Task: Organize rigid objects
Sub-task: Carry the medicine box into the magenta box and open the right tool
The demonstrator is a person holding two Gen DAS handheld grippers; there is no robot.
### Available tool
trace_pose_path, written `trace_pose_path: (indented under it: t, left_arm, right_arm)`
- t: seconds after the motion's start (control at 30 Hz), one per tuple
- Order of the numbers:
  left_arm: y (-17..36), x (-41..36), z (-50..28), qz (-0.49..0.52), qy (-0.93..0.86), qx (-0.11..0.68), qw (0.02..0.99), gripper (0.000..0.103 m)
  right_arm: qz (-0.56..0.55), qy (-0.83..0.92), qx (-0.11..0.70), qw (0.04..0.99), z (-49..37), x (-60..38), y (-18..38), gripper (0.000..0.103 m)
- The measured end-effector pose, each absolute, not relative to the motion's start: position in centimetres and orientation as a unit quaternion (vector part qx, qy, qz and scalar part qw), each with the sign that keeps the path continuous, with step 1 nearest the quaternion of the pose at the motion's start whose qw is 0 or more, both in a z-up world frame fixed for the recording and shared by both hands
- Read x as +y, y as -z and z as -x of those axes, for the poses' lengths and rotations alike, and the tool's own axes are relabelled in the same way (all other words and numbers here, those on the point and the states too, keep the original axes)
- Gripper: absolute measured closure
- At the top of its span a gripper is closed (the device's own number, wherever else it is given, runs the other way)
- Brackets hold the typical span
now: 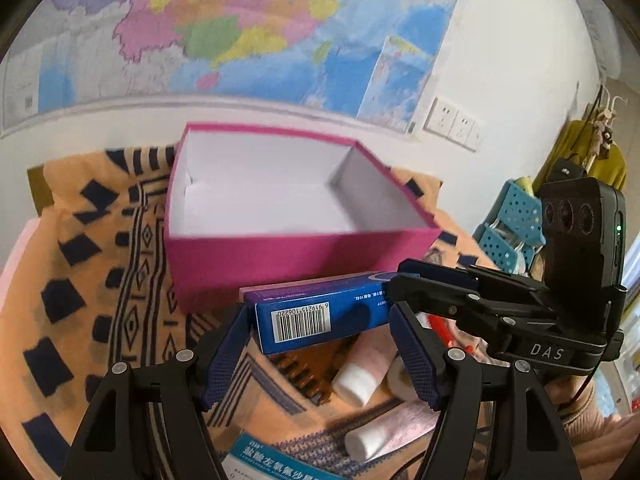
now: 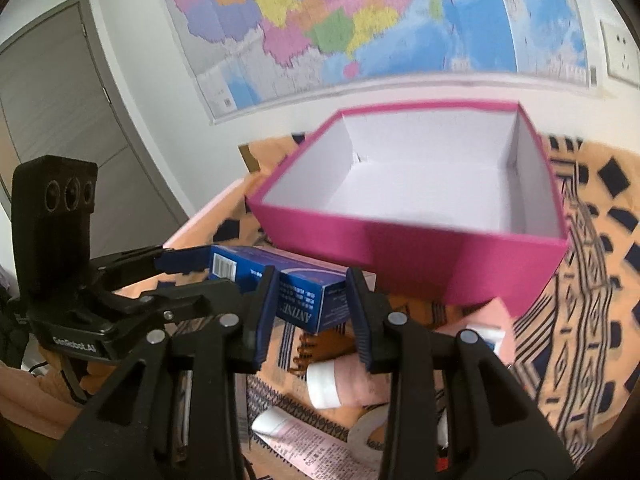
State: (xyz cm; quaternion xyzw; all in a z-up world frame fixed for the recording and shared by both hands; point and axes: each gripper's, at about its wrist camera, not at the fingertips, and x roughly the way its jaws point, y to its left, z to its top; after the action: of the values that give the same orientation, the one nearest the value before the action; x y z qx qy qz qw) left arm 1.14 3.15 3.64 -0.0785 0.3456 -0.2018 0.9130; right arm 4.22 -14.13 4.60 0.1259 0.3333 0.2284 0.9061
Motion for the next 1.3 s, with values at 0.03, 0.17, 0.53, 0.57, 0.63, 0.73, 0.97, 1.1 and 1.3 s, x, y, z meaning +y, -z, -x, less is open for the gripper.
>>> trace_pose_path:
  t: [0.03,0.17,0.53,0.57,0.63,0.73,0.97,1.1,1.3]
  left_arm:
    - [-4.3,3.1,-1.1,0.077,0.203,0.338,0.916,0.030]
    - [-6.6,2.8,-1.2,0.060,0.198,0.307,0.929,0.030]
    - [-8.5,2.4,-5.9,0.022,0.163,0.287,0.944,0.030]
    - [-8.3,2.4,-6.4,0.014,0.158,0.288,0.944,0.030]
    - [-7.5,2.5,-7.6,0.010,0.149,0.300,0.942,0.030]
    - [-6.4,2.8,-9.0,0.008,0.141,0.318,0.938,0.030]
    - [-4.3,3.5,-11.2,0.011,0.130,0.345,0.929,0.030]
    - [-3.3,3.8,-12.0,0.015,0.122,0.360,0.925,0.030]
    - [-3.1,4.3,-11.7,0.009,0.097,0.356,0.930,0.030]
  right_arm:
    - [-0.122,-0.228,0.325,0.909,-4.1,-14.2,-5.2,0.065]
    - [-0.110,-0.231,0.294,0.921,-4.1,-14.4,-7.5,0.065]
    - [-0.112,-0.230,0.272,0.928,-9.8,-15.1,-9.0,0.064]
    - [-0.112,-0.230,0.275,0.927,-10.2,-15.1,-8.8,0.064]
    - [-0.114,-0.229,0.288,0.923,-11.3,-14.9,-8.0,0.064]
    - [-0.115,-0.228,0.305,0.918,-12.6,-14.7,-6.6,0.064]
    - [-0.125,-0.229,0.338,0.904,-15.0,-14.3,-4.1,0.064]
    - [-0.126,-0.228,0.352,0.899,-15.8,-14.1,-3.2,0.064]
    - [-0.129,-0.222,0.361,0.897,-16.0,-14.1,-2.5,0.064]
